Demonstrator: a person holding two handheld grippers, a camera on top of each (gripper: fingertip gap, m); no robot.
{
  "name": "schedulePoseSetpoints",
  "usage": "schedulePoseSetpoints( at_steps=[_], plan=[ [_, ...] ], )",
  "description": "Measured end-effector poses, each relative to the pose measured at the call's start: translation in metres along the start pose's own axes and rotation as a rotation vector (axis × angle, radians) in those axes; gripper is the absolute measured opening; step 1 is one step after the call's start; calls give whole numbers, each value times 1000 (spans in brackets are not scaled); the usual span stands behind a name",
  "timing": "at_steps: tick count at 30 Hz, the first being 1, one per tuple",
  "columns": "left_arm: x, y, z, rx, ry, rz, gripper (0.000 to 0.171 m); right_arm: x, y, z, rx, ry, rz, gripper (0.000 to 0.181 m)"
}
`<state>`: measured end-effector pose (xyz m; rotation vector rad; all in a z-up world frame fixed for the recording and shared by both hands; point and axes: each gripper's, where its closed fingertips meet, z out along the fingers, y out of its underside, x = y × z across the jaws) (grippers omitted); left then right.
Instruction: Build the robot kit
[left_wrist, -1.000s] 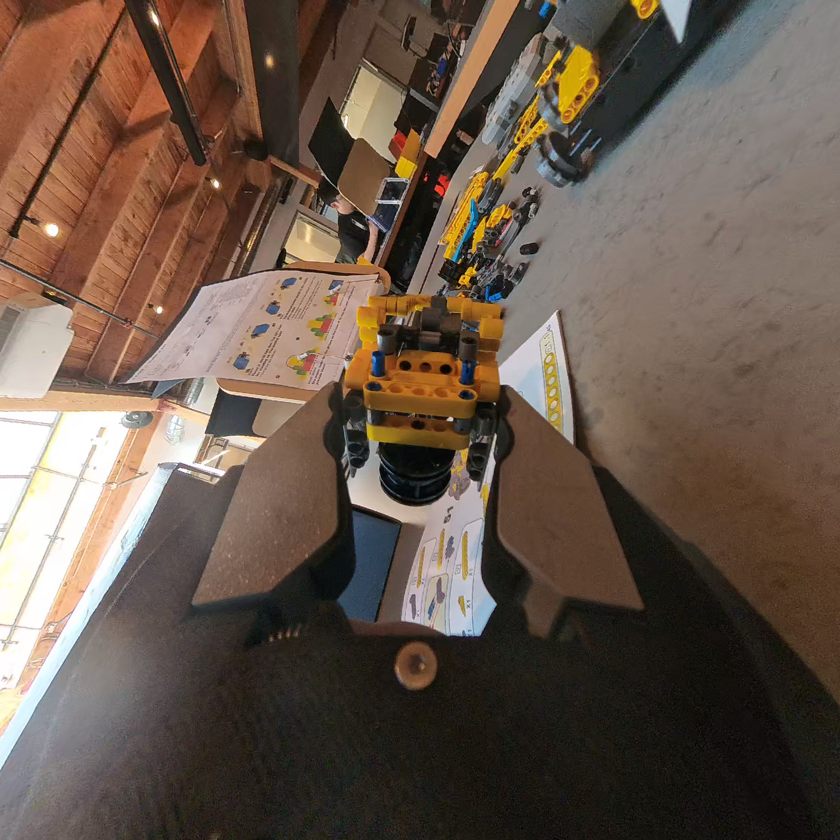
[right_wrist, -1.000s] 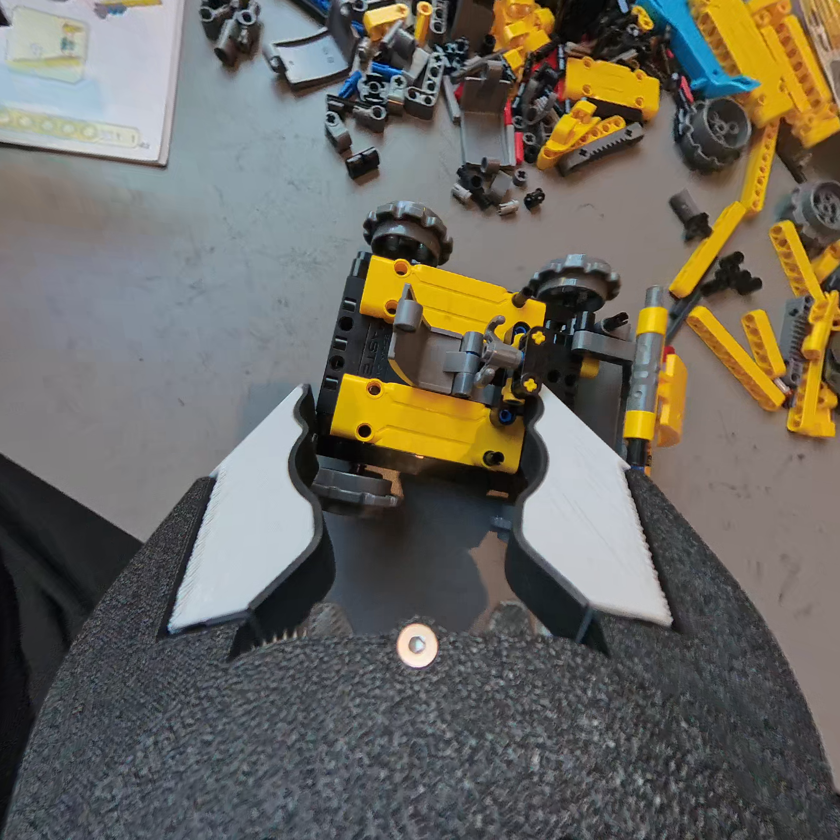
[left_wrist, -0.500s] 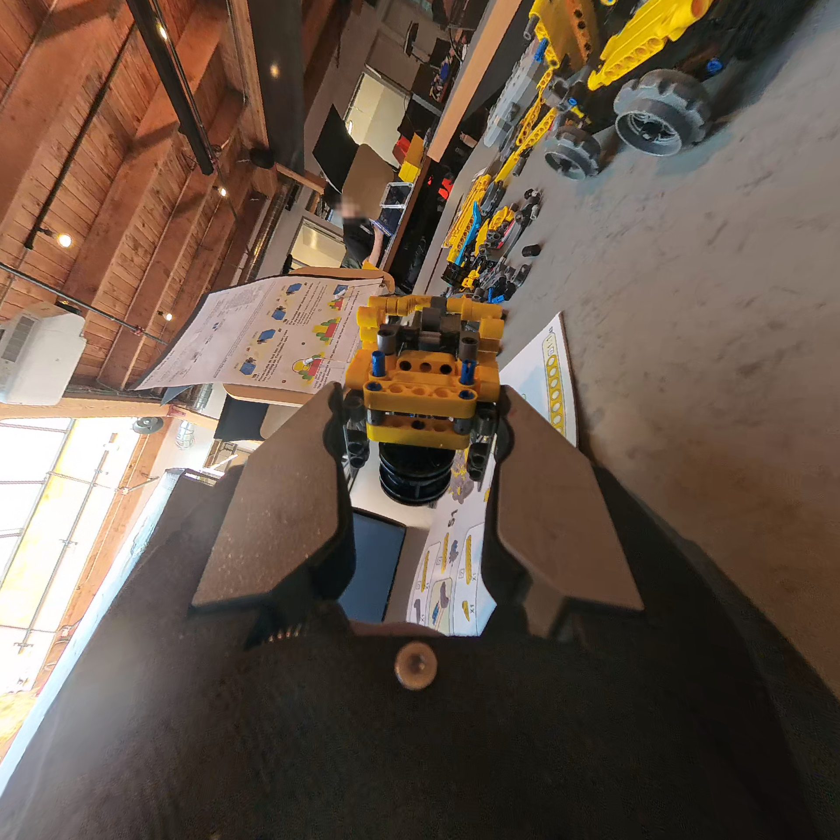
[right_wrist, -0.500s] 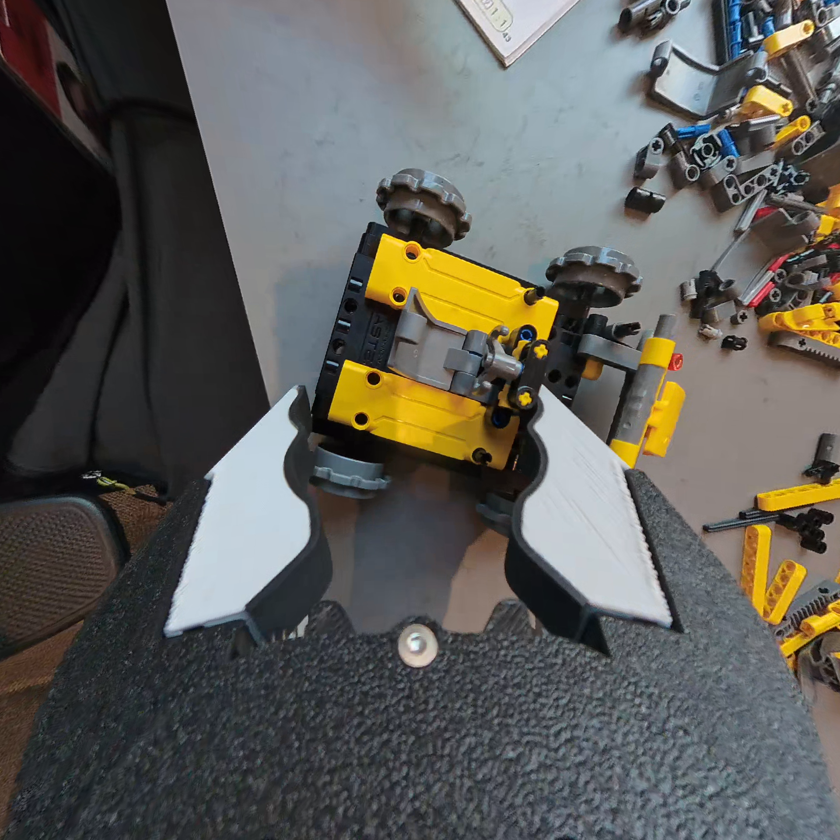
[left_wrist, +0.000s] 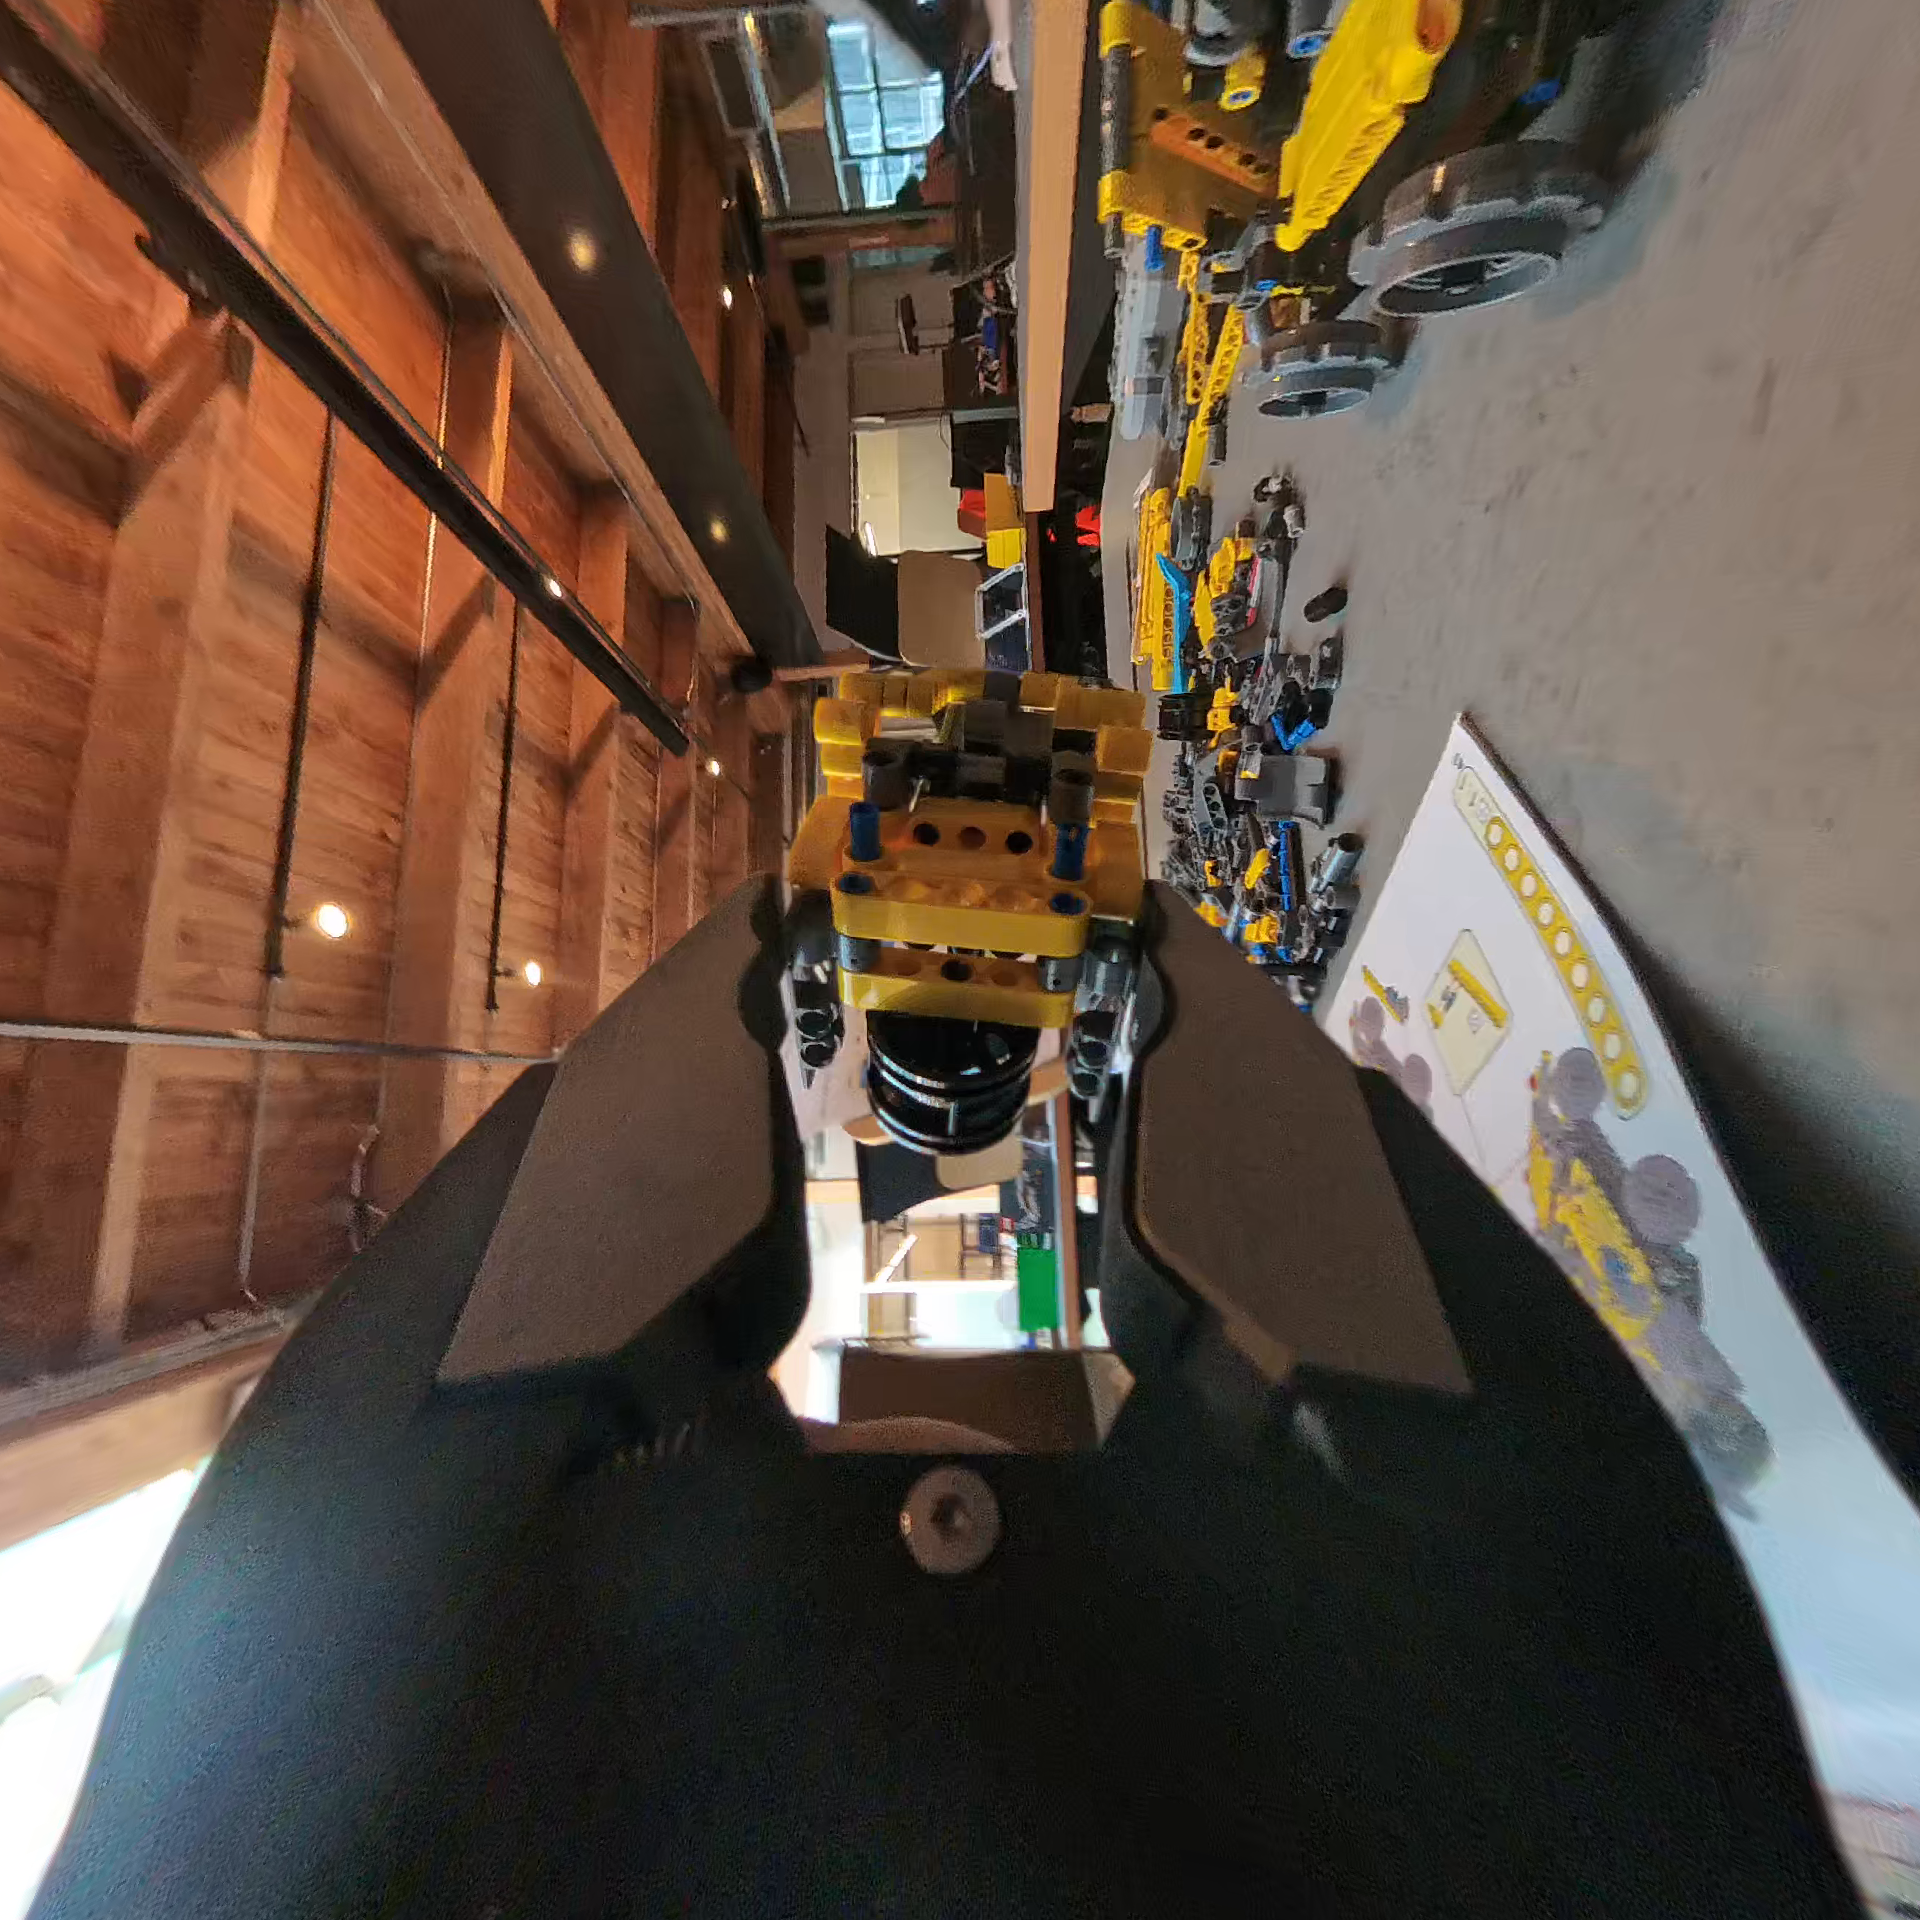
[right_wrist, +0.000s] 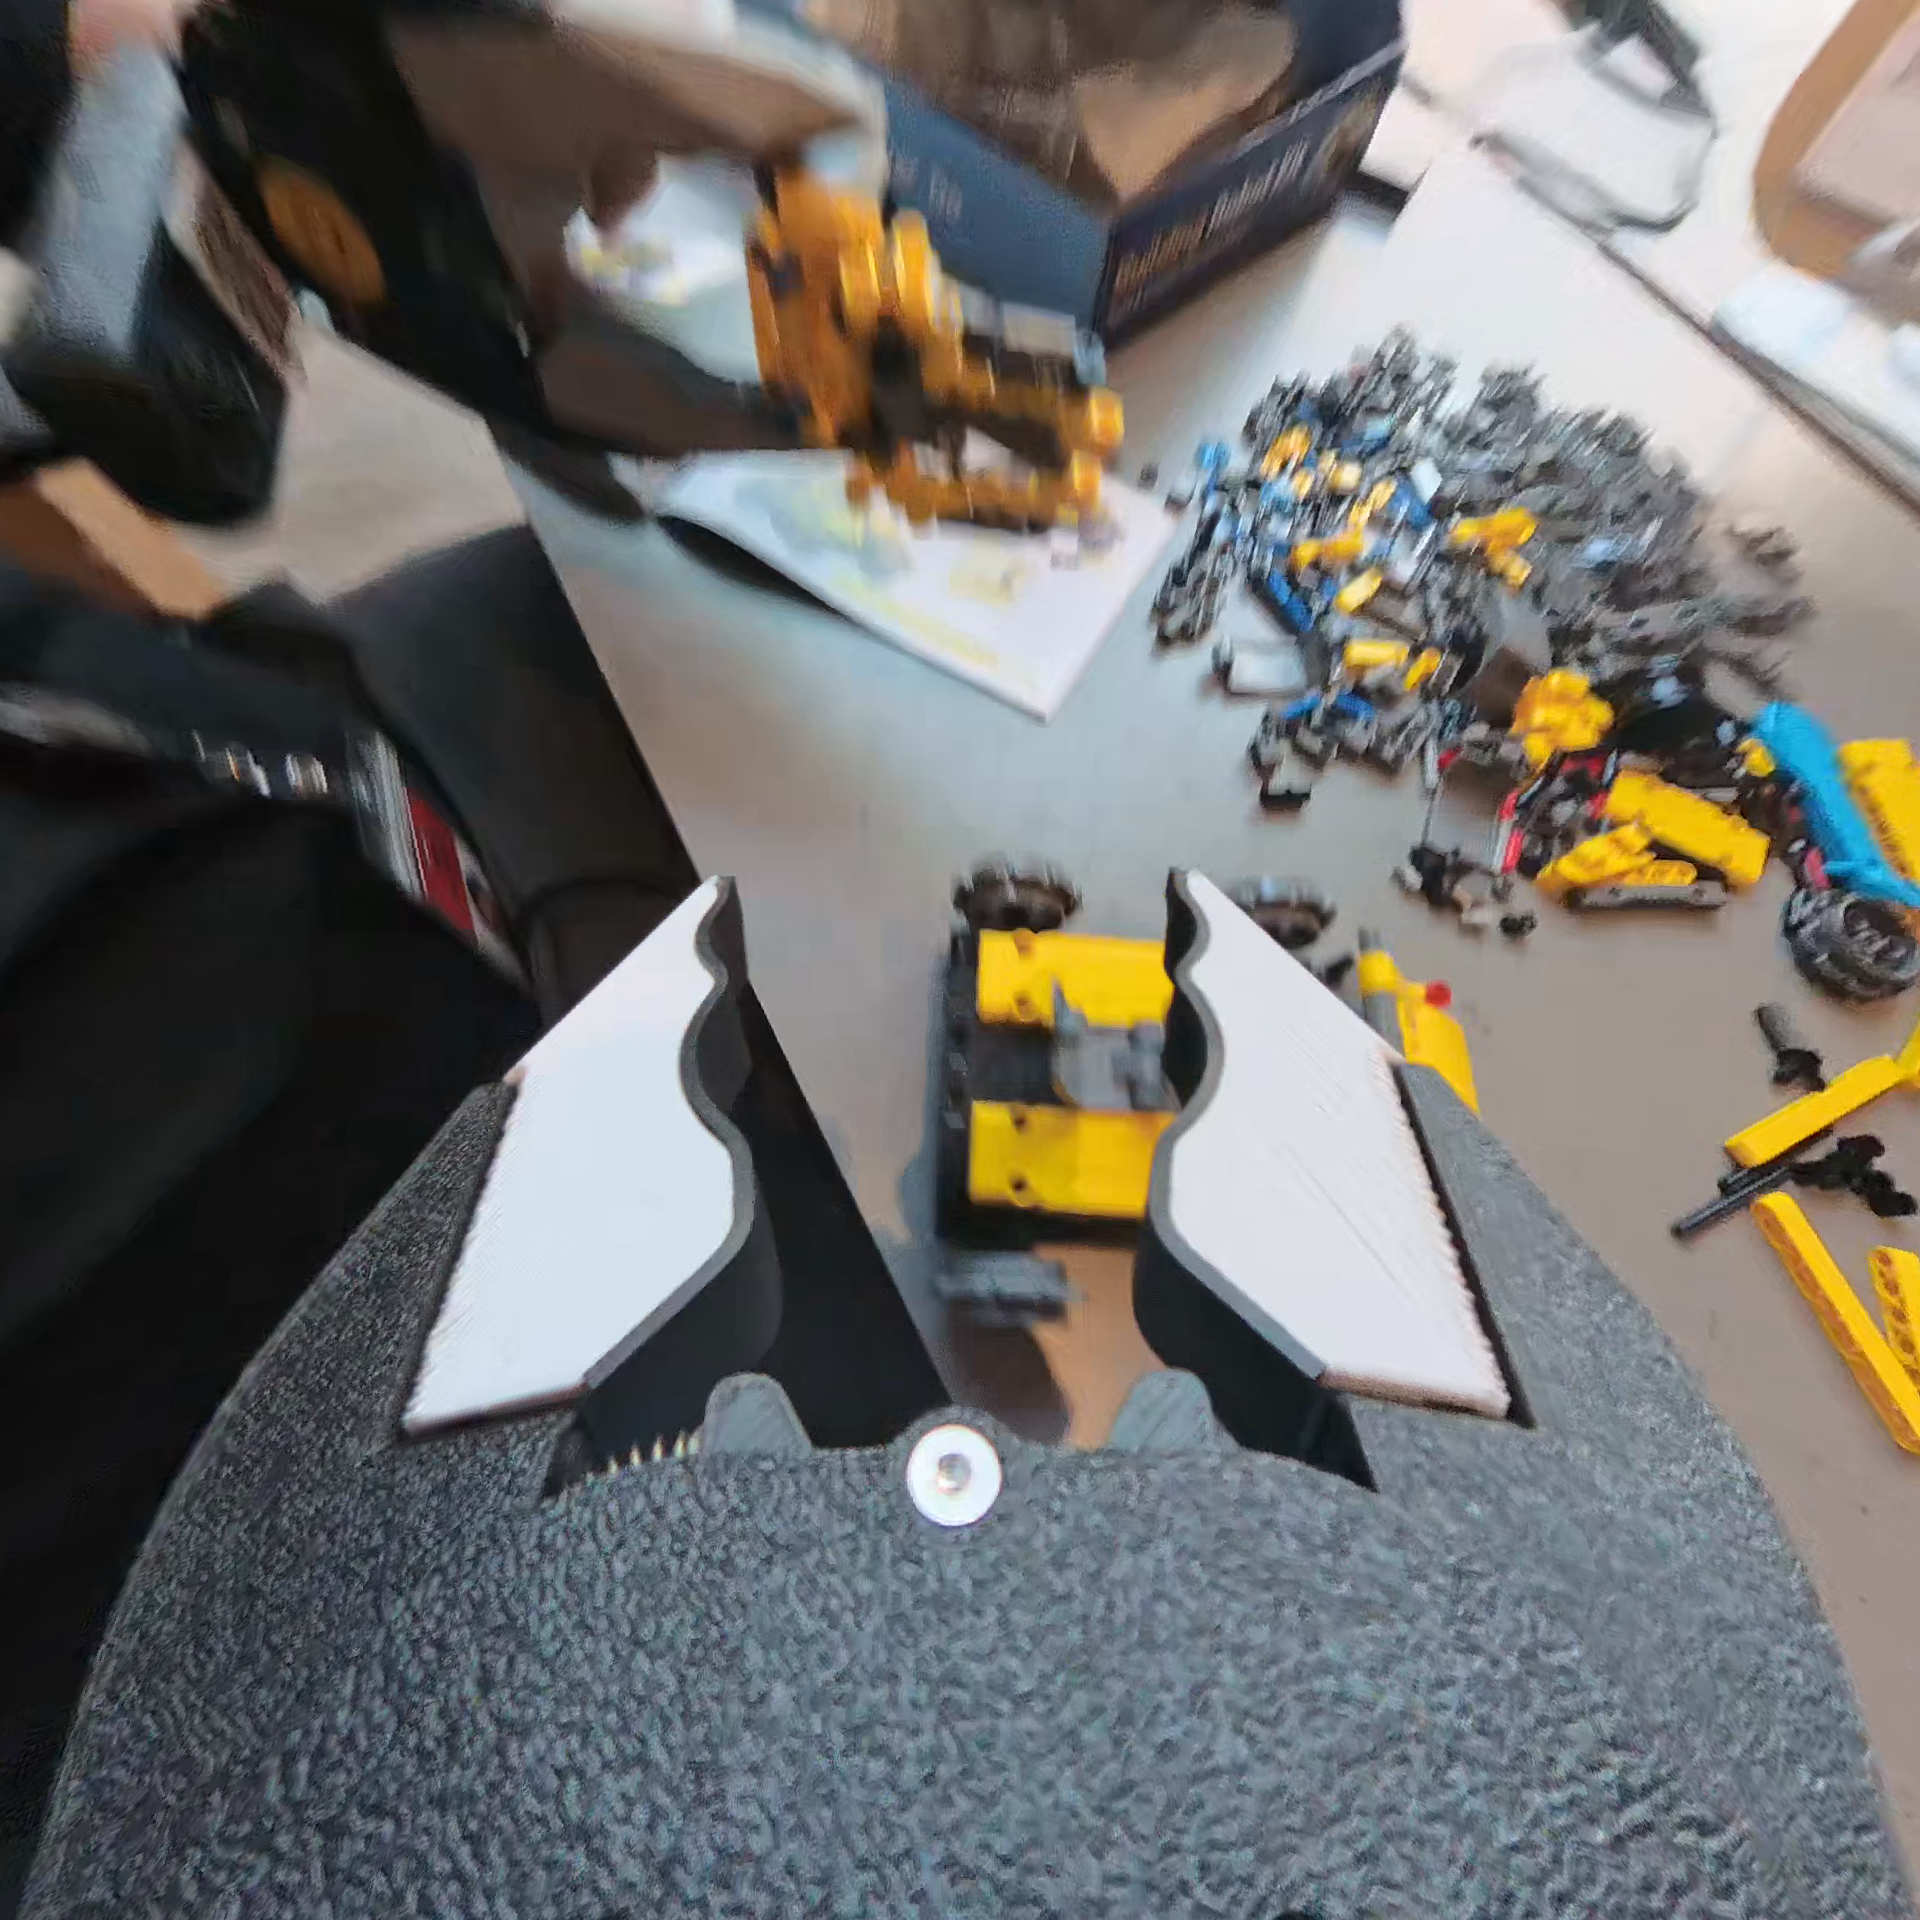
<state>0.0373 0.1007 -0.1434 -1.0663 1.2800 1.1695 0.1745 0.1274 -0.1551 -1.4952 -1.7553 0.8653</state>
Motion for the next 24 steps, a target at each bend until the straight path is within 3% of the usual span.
schedulePoseSetpoints(
  at_steps=[1,3,6,11,15,17,24],
  plan=[
    [1,-3,4,7,12,41,65,-7,-19,1,37,39,14,82],
    [6,-11,10,26,38,113,64,-16,-57,5,125,118,80,66],
    [17,-22,18,50,83,189,63,-31,-86,27,143,144,102,70],
    [23,-38,14,97,102,249,63,-27,-68,73,-4,144,69,76],
    [30,-43,7,136,101,276,64,-29,-45,96,-87,70,18,62],
    [37,-45,4,158,109,297,64,-33,-39,103,-106,0,24,47],
    [64,-43,-5,171,174,303,64,-41,-12,130,-257,-48,-103,47]
  ],
)
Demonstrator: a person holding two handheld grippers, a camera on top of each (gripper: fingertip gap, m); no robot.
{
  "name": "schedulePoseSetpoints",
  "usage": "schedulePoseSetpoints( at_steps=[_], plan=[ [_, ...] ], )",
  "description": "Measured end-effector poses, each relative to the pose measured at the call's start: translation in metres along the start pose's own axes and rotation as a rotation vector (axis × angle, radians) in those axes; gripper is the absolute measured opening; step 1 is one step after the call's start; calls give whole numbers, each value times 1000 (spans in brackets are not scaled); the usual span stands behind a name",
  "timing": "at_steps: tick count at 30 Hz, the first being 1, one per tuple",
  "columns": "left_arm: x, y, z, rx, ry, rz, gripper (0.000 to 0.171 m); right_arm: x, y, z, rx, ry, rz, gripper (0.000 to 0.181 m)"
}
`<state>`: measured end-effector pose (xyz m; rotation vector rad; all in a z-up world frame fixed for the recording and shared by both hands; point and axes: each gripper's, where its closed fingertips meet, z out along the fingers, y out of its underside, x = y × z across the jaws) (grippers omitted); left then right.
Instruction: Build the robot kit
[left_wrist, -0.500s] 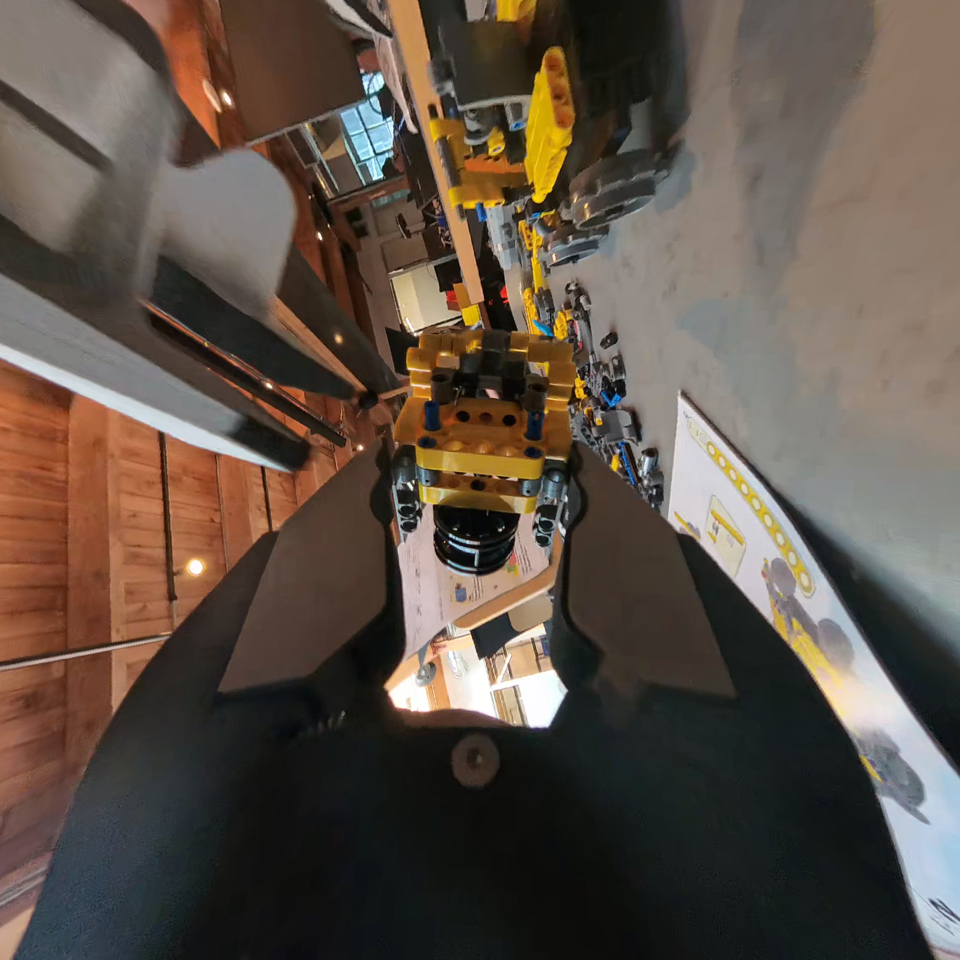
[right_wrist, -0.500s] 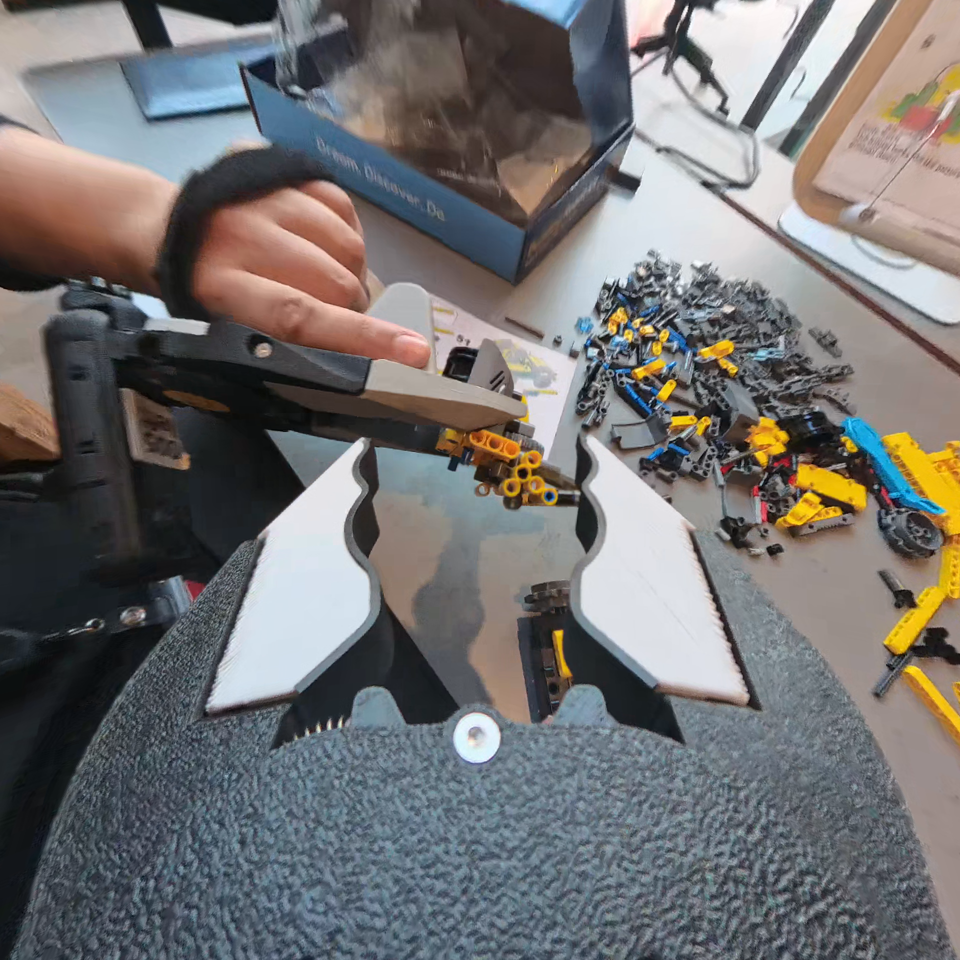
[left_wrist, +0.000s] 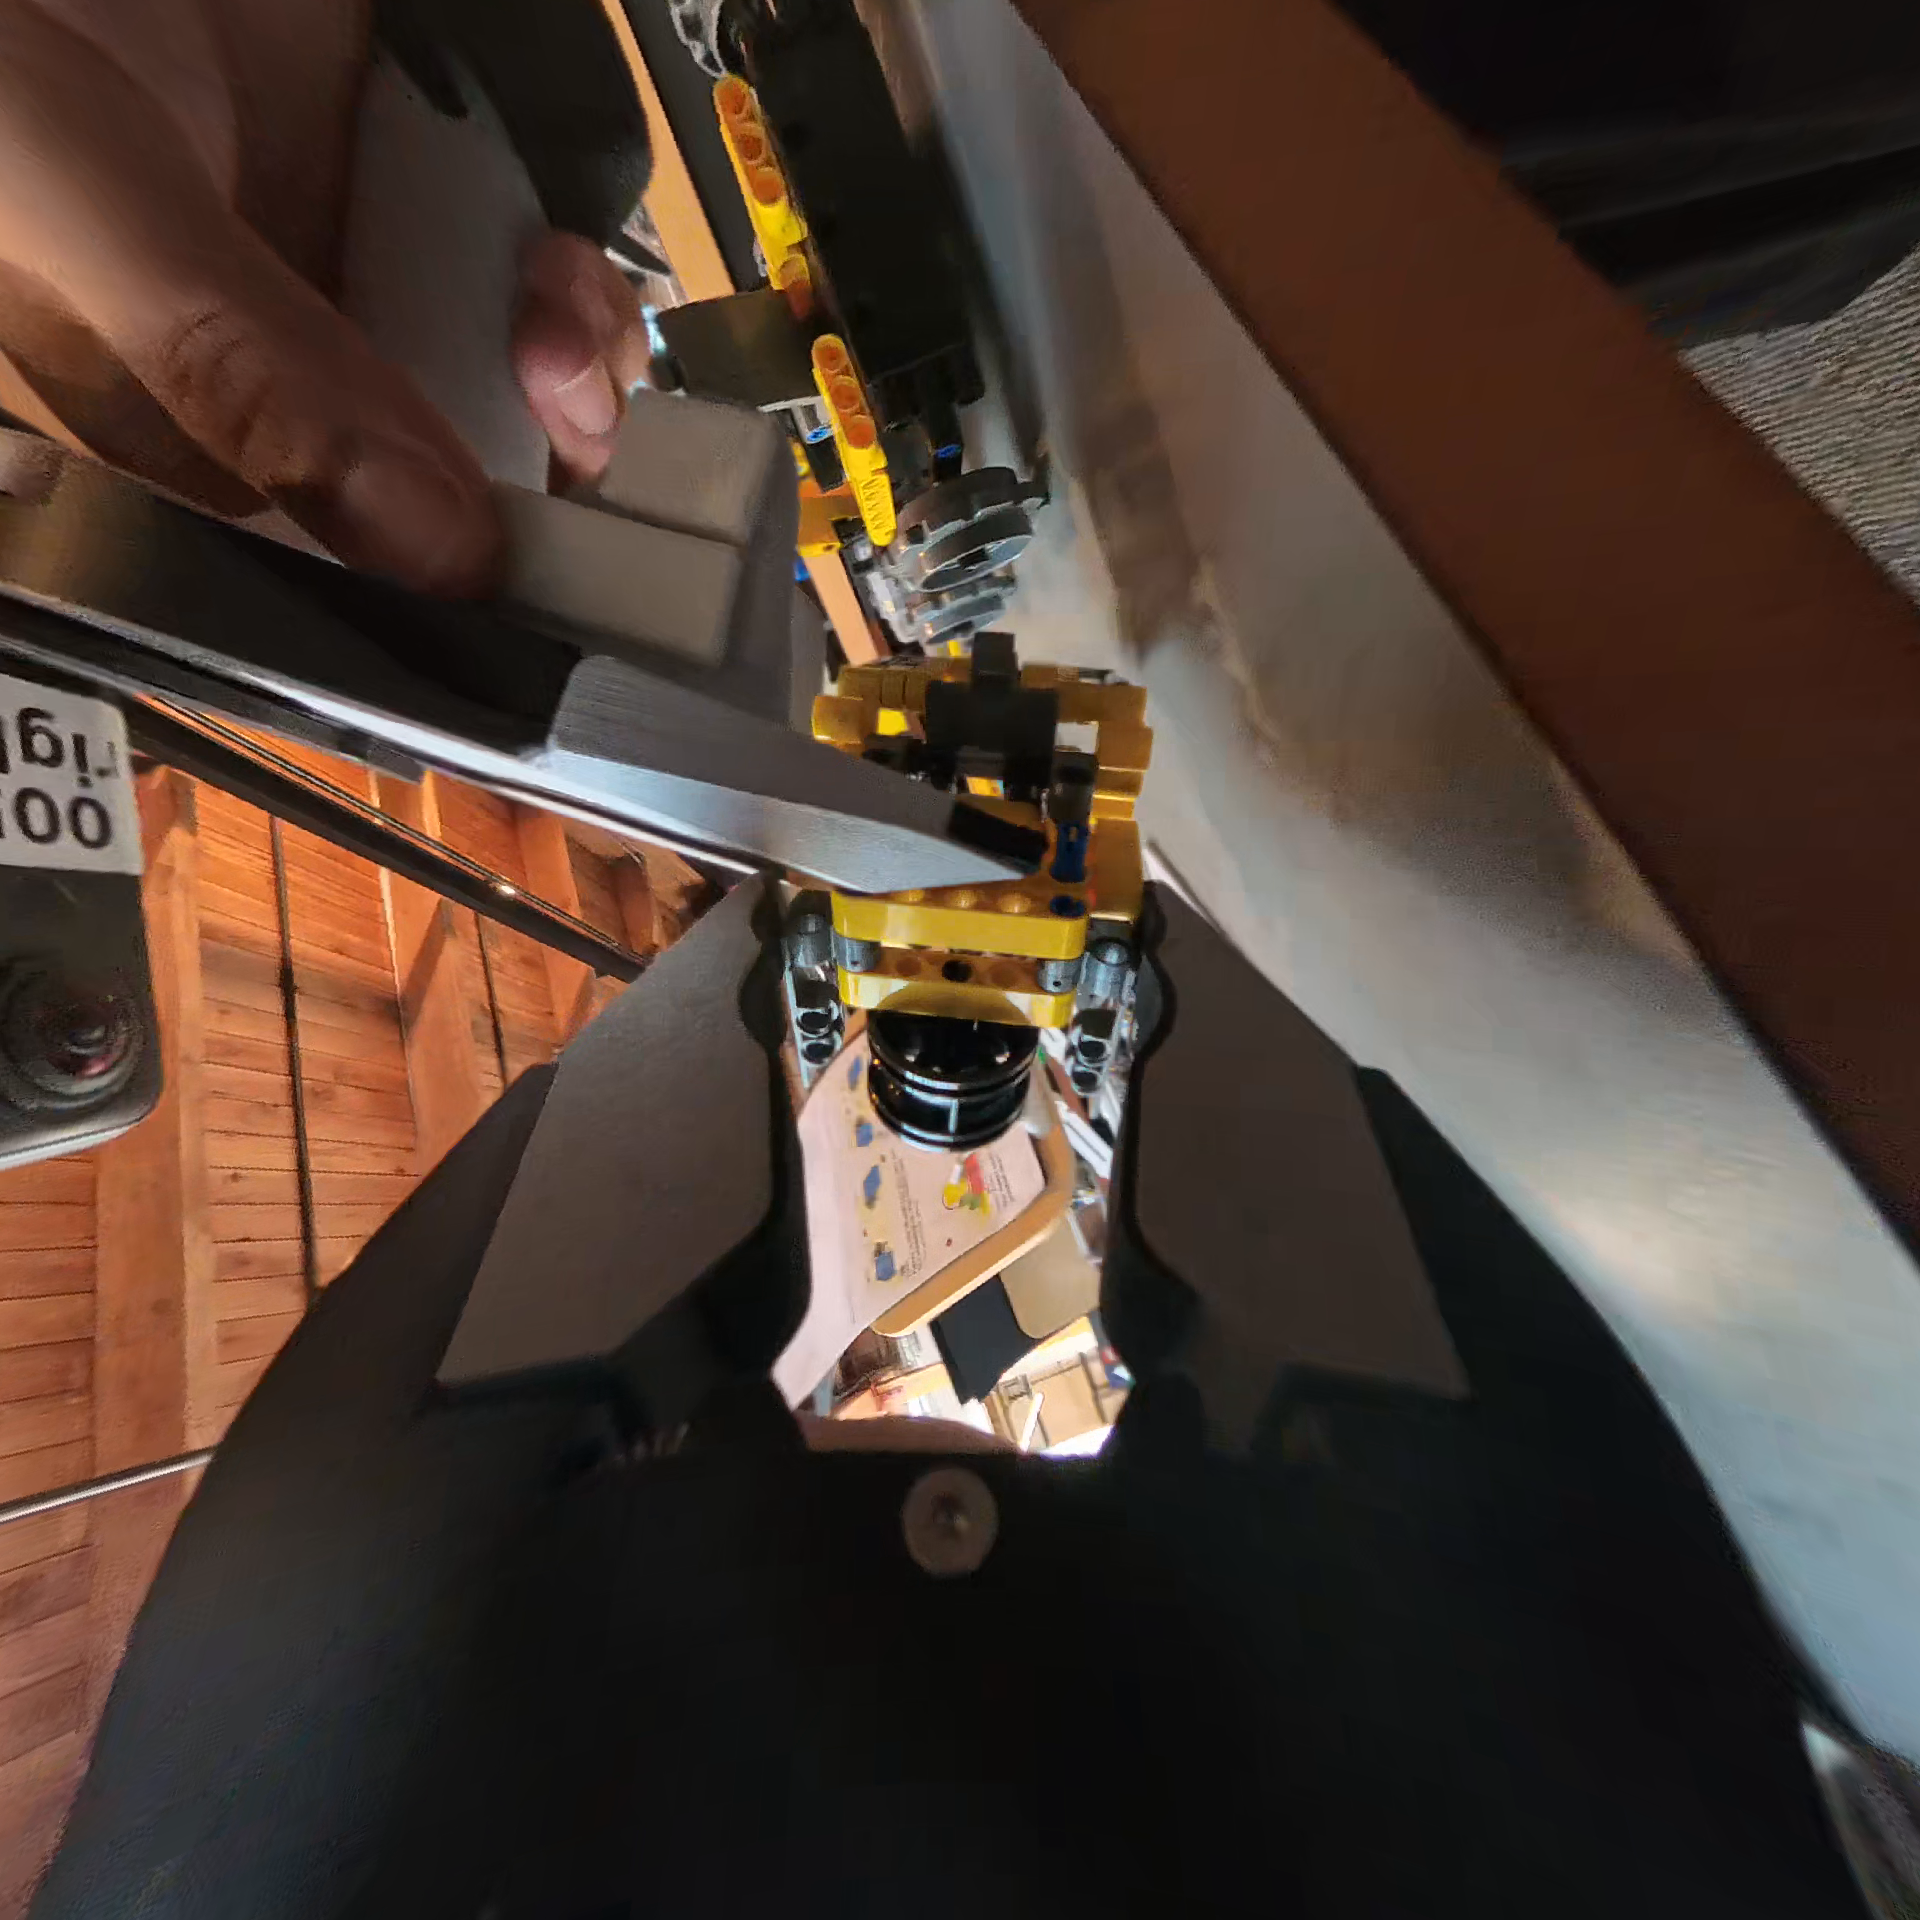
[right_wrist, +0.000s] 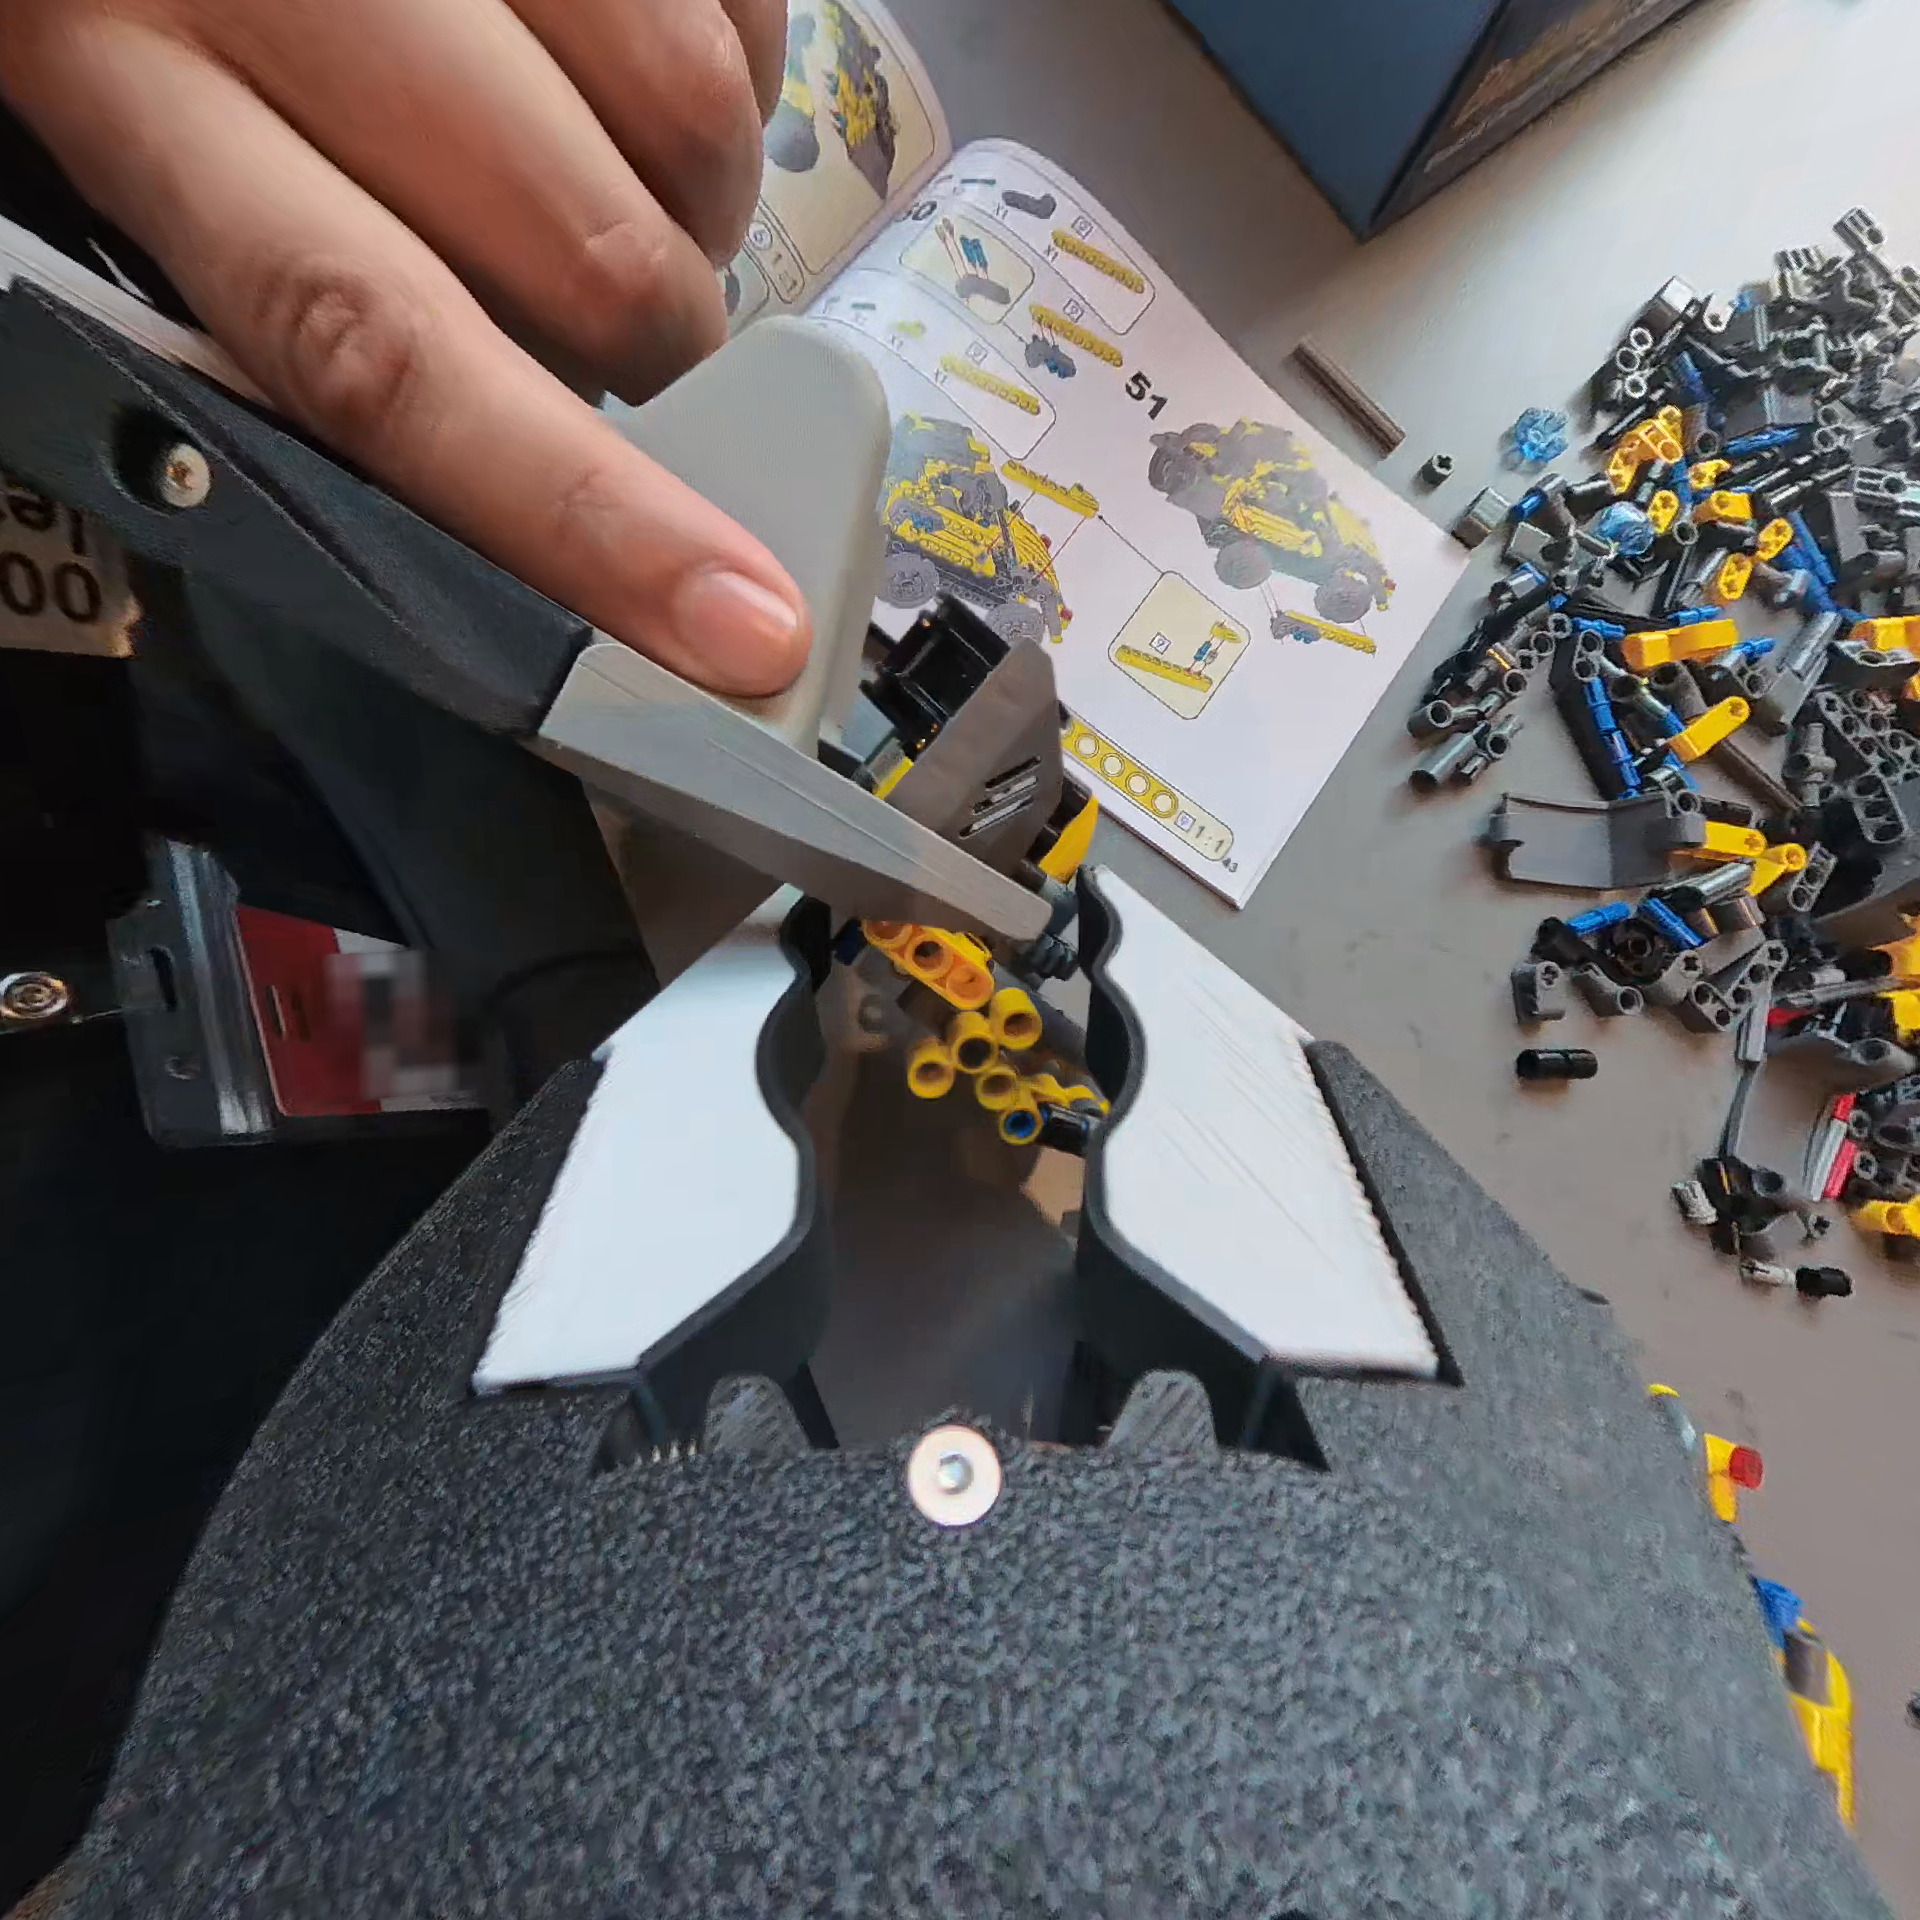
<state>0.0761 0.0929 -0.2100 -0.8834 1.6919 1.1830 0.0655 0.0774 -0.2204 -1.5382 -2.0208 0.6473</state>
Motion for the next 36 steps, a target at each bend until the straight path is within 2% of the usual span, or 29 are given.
schedulePoseSetpoints(
  at_steps=[3,6,9,11,14,16,17,23,26,31,36],
  plan=[
    [4,-3,-6,19,29,-79,64,-5,-1,5,2,14,-38,45],
    [1,-8,-27,90,95,-210,65,-14,-3,3,58,1,-65,45],
    [-12,-10,-53,178,157,-456,71,-8,8,3,34,102,-180,45],
    [-20,-4,-60,202,198,-670,73,-13,7,0,66,137,-278,45],
    [-2,-5,-57,247,458,-1006,80,-26,0,-6,137,203,-490,44],
    [7,-21,-59,352,628,-1125,73,-31,-1,-10,149,280,-664,45],
    [6,-25,-57,390,654,-1154,72,-32,-1,-12,144,322,-740,45],
    [5,-44,-41,487,675,-1163,73,-35,6,-23,115,424,-945,45],
    [6,-55,-34,503,654,-1102,51,-32,8,-28,117,454,-991,45],
    [4,-56,-18,430,532,-1038,34,-18,26,-35,92,479,-929,47],
    [3,-55,1,333,394,-911,34,-7,39,-48,84,511,-884,50]
  ],
)
